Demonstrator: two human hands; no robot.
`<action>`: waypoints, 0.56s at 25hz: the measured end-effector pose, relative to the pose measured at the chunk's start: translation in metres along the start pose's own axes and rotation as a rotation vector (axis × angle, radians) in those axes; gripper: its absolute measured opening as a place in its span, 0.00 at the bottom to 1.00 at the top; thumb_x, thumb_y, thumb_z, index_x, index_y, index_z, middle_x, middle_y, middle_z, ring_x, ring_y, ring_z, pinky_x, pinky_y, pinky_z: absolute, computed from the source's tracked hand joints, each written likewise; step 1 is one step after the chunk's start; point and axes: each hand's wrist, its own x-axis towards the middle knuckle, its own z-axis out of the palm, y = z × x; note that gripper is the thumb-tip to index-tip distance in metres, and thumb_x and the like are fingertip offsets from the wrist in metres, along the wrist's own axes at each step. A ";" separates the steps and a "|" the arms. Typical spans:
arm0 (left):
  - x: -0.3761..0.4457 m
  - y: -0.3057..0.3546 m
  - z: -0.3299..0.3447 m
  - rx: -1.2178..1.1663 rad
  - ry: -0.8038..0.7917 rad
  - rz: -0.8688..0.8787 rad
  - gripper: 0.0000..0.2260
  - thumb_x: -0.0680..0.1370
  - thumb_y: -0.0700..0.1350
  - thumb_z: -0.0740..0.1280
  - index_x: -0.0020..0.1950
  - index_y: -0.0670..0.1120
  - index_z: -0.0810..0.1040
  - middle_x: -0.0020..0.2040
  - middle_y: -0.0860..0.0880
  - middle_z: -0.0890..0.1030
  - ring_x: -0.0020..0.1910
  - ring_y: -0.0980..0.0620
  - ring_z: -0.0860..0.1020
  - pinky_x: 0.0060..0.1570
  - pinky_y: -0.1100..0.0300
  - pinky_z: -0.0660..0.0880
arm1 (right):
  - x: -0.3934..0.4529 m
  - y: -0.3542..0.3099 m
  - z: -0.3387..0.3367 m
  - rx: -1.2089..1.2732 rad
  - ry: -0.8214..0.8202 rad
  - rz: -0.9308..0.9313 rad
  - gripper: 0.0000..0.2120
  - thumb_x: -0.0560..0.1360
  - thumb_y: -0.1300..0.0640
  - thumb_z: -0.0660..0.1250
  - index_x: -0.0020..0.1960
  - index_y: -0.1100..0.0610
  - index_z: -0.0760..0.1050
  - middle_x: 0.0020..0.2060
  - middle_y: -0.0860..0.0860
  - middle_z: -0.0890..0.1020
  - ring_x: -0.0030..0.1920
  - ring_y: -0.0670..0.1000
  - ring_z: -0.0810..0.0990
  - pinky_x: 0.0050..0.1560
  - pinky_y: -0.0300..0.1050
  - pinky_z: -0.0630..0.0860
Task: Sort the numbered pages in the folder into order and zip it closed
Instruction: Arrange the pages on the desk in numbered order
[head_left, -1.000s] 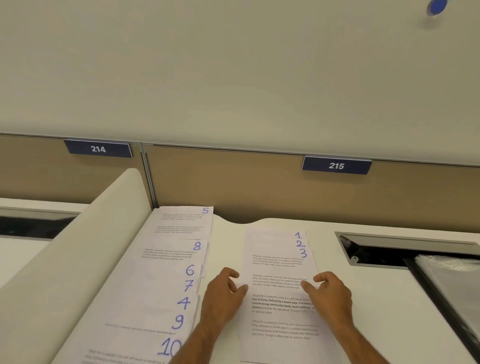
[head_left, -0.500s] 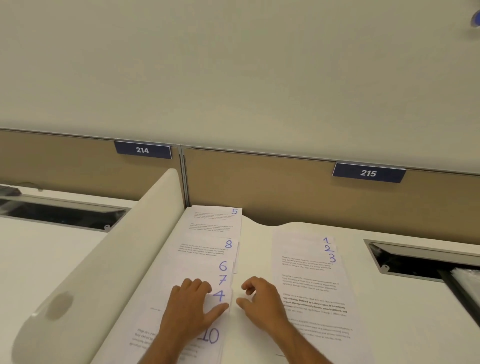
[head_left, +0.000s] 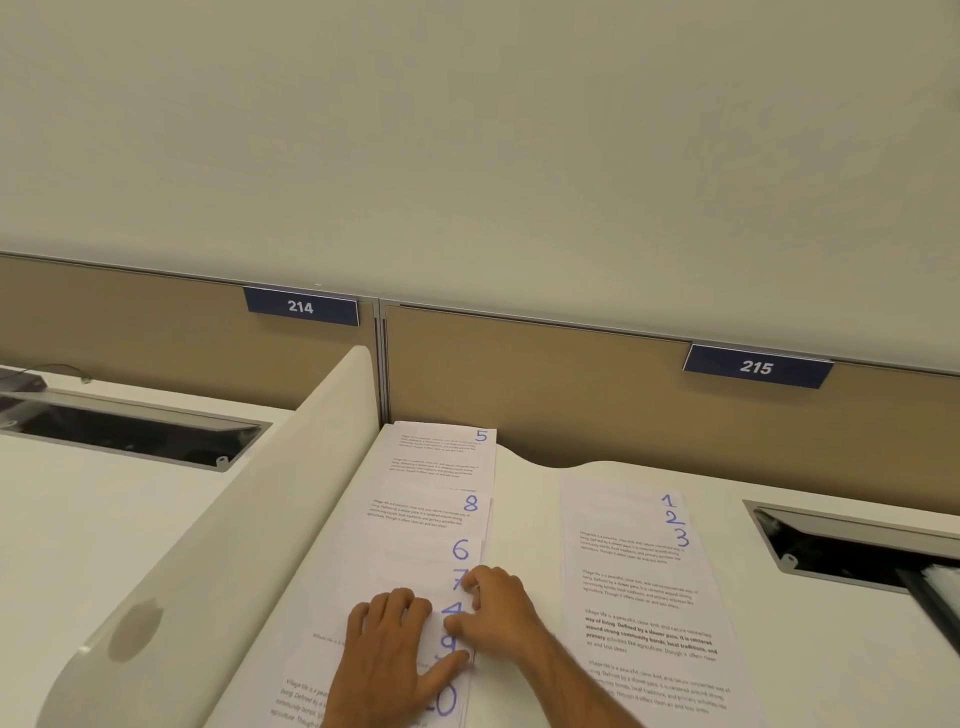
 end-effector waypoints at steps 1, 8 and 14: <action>0.001 0.000 0.000 0.000 0.003 -0.001 0.23 0.68 0.74 0.64 0.44 0.55 0.76 0.45 0.56 0.74 0.42 0.54 0.73 0.46 0.56 0.64 | 0.001 -0.002 -0.001 -0.019 0.002 0.008 0.22 0.67 0.42 0.74 0.57 0.46 0.74 0.54 0.46 0.74 0.59 0.49 0.75 0.59 0.43 0.75; -0.001 0.000 0.001 0.024 0.000 -0.025 0.21 0.68 0.73 0.63 0.44 0.56 0.76 0.44 0.57 0.74 0.42 0.54 0.74 0.46 0.54 0.69 | 0.005 -0.008 -0.005 0.060 -0.006 0.040 0.19 0.66 0.45 0.76 0.50 0.46 0.71 0.52 0.44 0.77 0.53 0.46 0.78 0.52 0.38 0.75; -0.002 0.000 0.000 0.026 0.029 -0.010 0.22 0.69 0.73 0.63 0.45 0.56 0.76 0.43 0.57 0.74 0.41 0.54 0.74 0.48 0.53 0.68 | 0.003 -0.014 -0.002 0.163 0.087 0.044 0.10 0.67 0.52 0.75 0.33 0.48 0.74 0.34 0.42 0.79 0.37 0.43 0.79 0.43 0.39 0.78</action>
